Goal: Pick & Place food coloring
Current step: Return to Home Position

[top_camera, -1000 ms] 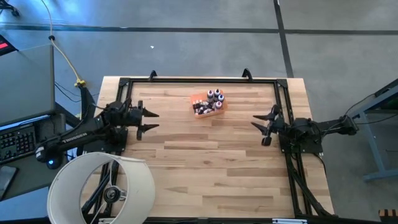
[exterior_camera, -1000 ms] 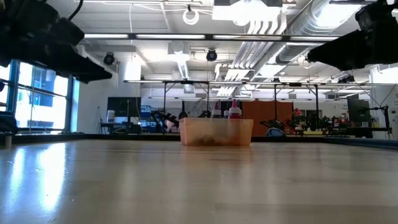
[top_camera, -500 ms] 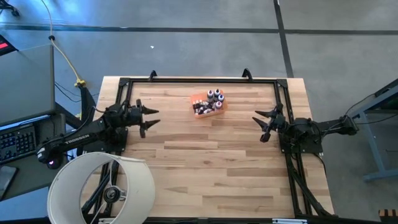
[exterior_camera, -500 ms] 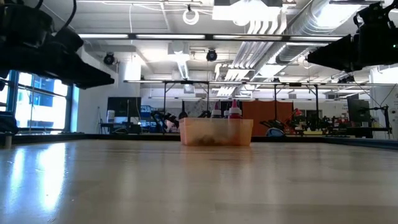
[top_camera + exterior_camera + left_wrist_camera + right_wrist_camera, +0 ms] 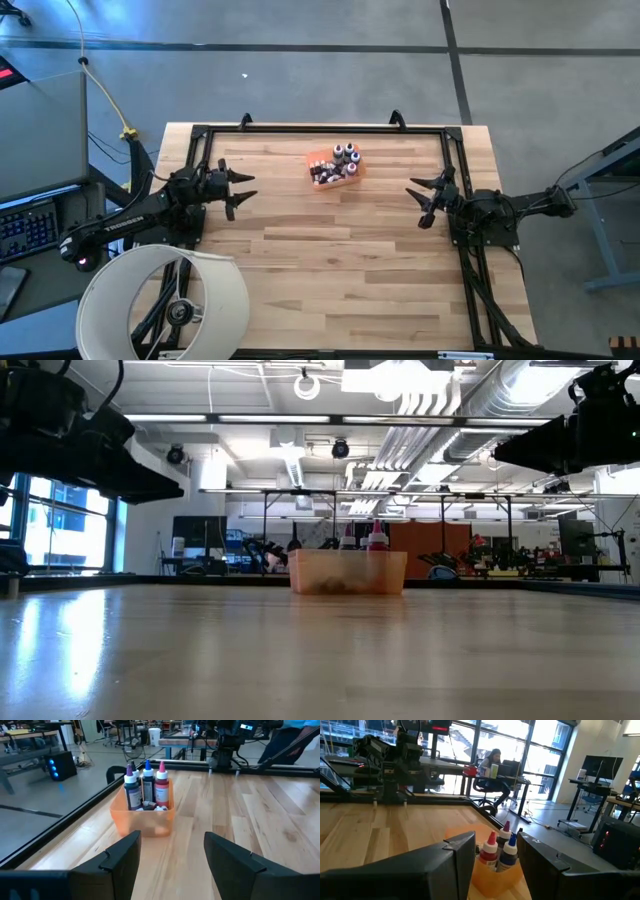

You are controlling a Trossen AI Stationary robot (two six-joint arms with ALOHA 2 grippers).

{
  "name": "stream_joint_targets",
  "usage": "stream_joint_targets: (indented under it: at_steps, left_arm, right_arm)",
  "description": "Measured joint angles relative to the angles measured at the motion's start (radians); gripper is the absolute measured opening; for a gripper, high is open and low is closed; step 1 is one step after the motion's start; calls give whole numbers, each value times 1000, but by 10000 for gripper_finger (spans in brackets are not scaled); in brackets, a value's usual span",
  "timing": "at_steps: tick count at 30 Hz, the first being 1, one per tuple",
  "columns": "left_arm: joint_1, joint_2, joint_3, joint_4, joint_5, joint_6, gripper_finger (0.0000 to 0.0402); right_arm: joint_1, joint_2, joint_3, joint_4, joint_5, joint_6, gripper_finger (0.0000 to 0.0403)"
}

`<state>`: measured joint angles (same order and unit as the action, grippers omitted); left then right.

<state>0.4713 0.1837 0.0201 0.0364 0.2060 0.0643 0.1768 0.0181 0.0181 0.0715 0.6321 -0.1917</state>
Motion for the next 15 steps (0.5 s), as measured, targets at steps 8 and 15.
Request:
stream_joint_targets:
  at_steps: [8, 15]
  left_arm:
    - [0, 0, 0, 7, 1, 1, 216]
    - [-43, -25, -1, 5, -34, 2, 216]
  right_arm:
    - [0, 0, 0, 0, 0, 0, 139]
    - [0, 0, 0, 0, 0, 0, 139]
